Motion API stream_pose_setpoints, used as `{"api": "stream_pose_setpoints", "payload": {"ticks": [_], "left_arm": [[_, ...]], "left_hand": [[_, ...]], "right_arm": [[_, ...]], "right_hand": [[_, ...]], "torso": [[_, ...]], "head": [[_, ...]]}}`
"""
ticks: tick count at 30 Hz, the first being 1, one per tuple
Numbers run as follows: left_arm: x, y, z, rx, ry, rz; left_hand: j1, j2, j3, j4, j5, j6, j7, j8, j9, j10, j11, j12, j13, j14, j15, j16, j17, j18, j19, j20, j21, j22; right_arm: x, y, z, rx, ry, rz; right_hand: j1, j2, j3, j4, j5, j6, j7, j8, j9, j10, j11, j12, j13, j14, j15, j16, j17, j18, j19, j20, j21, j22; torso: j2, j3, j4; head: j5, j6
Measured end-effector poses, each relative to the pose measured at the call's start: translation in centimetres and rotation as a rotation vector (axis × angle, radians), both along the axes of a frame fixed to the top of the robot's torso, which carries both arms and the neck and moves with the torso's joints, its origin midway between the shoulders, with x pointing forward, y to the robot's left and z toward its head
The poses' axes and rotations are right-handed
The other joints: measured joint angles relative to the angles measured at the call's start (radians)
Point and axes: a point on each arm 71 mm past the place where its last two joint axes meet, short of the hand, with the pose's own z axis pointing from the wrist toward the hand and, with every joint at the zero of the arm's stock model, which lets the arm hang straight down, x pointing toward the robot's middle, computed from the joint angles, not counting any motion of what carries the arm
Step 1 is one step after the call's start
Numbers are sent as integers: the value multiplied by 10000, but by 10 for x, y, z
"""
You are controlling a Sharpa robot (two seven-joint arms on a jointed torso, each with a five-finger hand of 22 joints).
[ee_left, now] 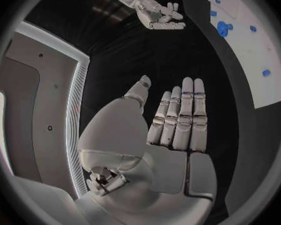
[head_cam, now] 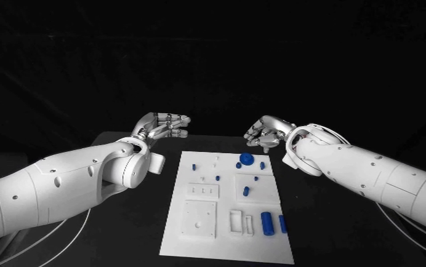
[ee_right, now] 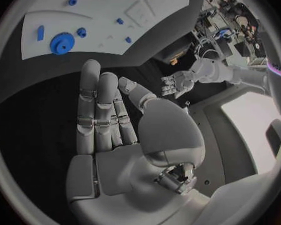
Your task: Assemble the parts on the task board
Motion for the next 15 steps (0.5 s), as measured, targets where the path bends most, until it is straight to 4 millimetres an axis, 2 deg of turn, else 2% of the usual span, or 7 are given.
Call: {"api": "stream_pose_setpoints", "payload": {"ticks": [3, 5, 9, 12, 15], "left_arm": [[-4, -4, 4, -102, -33, -242], [-7, -6, 8, -163, -67, -369], [-12, -7, 17, -265, -160, -577], [-15, -7, 20, -296, -175, -650], [-17, -7, 22, -318, -192, -700]], "left_hand": [[-182, -94, -184, 58, 0, -49, -49, 0, 0, -71, -26, 0, 0, 0, 0, 0, 0, 1, 0, 0, 64, -19], [-191, -84, -233, 19, 0, -49, -49, 0, -1, -71, -26, 0, -1, 0, 0, -1, 0, 0, -2, 2, 68, -40], [-232, -43, -312, 21, 0, 49, 43, 0, -1, 418, -49, 0, -1, 0, 0, -1, 0, 0, -38, 38, 68, -78], [-311, 36, -402, 112, 0, 161, -37, 0, -2, 831, -140, 0, 3, 0, 0, -1, 1, 0, -37, 38, 106, -99], [-311, 36, -403, 112, 0, 196, -2, 0, -2, 861, -170, 0, 11, 0, 0, -1, 1, 0, -37, 38, 108, -99]], "right_arm": [[0, 6, 1, -590, -468, 218], [-1, 10, 1, -889, -747, 321], [-1, 14, 3, -1482, -1293, 442], [-1, 15, 2, -1783, -1530, 466], [-1, 16, 2, -2058, -1674, 477]], "right_hand": [[111, -109, 0, 0, 69, -73, -72, 0, 0, -210, 71, 0, 0, -37, 34, 185, 32, 43, 3, 39, 109, 171], [122, -121, -105, -14, 26, -74, -73, 0, 0, -210, 72, 0, 0, -58, 65, 274, 33, 140, 2, 75, 122, 249], [190, -188, -294, -12, -10, -74, -73, 0, -1, -210, 72, 0, -1, -58, 92, 514, 1, 246, 38, 111, 147, 464], [190, -188, -370, -20, -10, -74, -73, 0, -1, -210, 72, 0, -1, -83, 117, 680, -41, 250, 38, 112, 185, 591], [190, -188, -463, -18, -10, -74, -73, 0, -1, -210, 72, 0, 0, -125, 159, 827, -121, 252, 73, 148, 185, 746]], "torso": [[113, -37, 123], [195, -69, 193], [348, -128, 322], [433, -160, 388], [504, -180, 447]], "head": [[-26, 0], [-38, 0], [-55, 21], [-22, 35], [-4, 54]]}}
